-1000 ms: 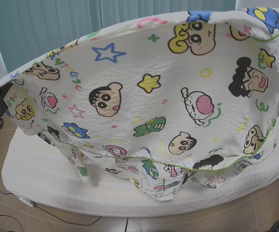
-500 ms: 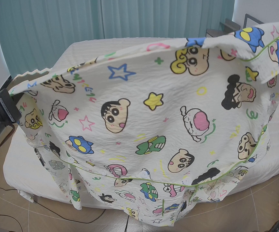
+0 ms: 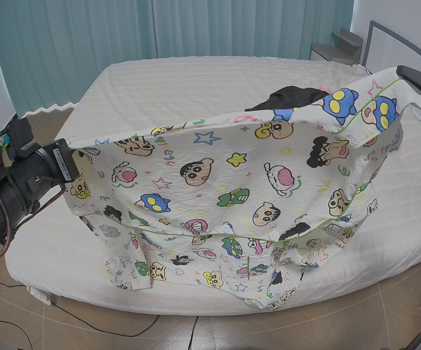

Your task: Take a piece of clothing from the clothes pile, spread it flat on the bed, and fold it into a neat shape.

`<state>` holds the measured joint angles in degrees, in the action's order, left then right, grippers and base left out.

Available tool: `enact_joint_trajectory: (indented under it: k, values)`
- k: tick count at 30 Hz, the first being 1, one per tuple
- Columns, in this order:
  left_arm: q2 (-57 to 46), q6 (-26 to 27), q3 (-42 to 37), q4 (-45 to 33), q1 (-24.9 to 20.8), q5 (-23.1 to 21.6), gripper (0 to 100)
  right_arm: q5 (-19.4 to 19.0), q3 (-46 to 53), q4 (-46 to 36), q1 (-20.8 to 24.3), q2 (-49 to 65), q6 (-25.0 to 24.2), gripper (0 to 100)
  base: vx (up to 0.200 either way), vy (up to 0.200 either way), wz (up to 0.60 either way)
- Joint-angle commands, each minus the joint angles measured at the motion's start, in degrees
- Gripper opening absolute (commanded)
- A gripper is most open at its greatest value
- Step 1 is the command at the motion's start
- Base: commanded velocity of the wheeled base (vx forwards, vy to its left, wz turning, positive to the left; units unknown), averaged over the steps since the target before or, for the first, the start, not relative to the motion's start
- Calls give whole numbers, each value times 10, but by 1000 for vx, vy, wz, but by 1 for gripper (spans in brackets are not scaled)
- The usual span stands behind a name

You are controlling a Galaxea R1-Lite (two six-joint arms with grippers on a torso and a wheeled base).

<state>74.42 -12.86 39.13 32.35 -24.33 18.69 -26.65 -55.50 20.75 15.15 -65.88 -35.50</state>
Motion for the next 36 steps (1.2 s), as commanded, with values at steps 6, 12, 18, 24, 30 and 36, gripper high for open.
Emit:
enact_joint_trajectory:
  k: [6,12,18,24,30,36]
  values:
    - [121,-25,53,3,23,-1,0,7,-7,54,-6,-100,6,0,200,0,0]
    - [198,-30,94,3,27,-1,0,30,-7,76,-7,-148,10,0,200,0,0]
    - [271,-46,137,4,27,-1,0,40,0,129,-14,-210,10,0,200,0,0]
    - [353,-95,191,4,37,1,0,54,-7,156,-17,-280,10,0,200,0,0]
    - [426,-102,234,4,50,0,0,85,-8,233,-17,-380,2,0,100,0,0]
    - [479,-139,254,4,45,0,0,131,-22,342,-17,-496,0,0,0,0,0]
